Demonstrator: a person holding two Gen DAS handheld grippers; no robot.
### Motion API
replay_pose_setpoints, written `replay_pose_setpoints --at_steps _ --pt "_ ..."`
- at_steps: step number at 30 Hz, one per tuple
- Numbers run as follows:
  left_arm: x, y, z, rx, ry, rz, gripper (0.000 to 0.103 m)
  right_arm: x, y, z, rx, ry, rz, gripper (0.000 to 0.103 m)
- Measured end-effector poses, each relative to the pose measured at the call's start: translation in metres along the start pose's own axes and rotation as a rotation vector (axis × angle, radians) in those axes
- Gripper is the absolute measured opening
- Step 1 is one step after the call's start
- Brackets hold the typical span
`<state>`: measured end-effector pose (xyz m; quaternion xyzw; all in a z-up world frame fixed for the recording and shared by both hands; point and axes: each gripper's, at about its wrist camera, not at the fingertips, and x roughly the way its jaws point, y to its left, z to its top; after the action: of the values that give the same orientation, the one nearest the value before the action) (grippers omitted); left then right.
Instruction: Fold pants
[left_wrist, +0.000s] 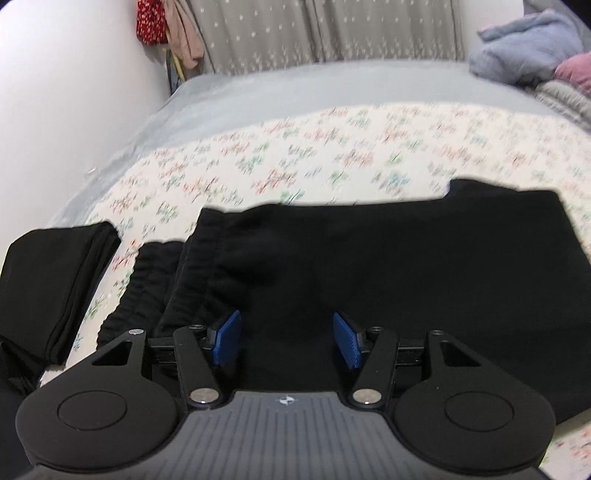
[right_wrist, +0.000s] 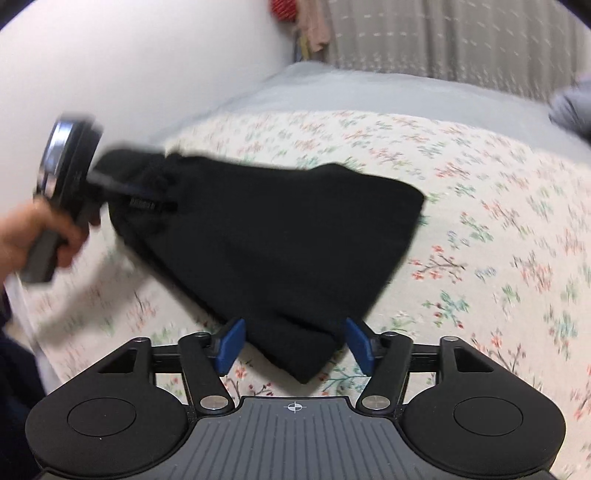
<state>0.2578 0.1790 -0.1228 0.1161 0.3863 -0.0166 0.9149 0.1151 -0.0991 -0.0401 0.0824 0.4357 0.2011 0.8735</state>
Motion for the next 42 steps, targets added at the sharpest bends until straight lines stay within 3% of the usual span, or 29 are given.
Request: replay_pose_setpoints --at_steps 2,6,8,14,21,25,28,30,33,42 --pt "-0.005 -0.007 0.002 -0.002 -0.016 -0.013 0.074 0.0 -0.03 -0.007 0.144 -0.046 0.039 0.068" --pt "-0.012 -0.025 0.002 0.032 -0.046 -0.059 0.074 0.01 -0.085 -0.025 0.519 -0.036 0.141 0.07" --pt "-0.013 -0.033 0.003 0.041 -0.059 -0.084 0.075 0.012 -0.094 -0.027 0.589 -0.053 0.165 0.07" --pt "-0.008 -0.063 0.004 0.056 -0.049 -0.186 0.075 0.03 -0.093 -0.031 0.606 -0.041 0.168 0.07" --pt "0.016 -0.093 -0.005 0.14 0.009 -0.152 0.078 0.046 -0.073 -0.037 0.593 -0.065 0.225 0.069" --pt "0.022 -0.092 -0.005 0.112 0.012 -0.151 0.081 0.054 -0.058 -0.044 0.615 -0.057 0.285 0.069" --pt "0.025 -0.089 -0.004 0.072 0.027 -0.169 0.081 0.059 -0.049 -0.049 0.631 -0.056 0.304 0.061" --pt "0.025 -0.089 -0.005 0.071 0.025 -0.169 0.081 0.064 -0.051 -0.05 0.65 -0.07 0.28 0.04" --pt "0.022 -0.091 -0.007 0.076 0.019 -0.169 0.081 0.071 -0.064 -0.057 0.731 -0.087 0.284 0.02" --pt "0.026 -0.087 -0.005 0.083 0.031 -0.172 0.088 0.048 -0.03 -0.048 0.613 -0.125 0.261 0.016"
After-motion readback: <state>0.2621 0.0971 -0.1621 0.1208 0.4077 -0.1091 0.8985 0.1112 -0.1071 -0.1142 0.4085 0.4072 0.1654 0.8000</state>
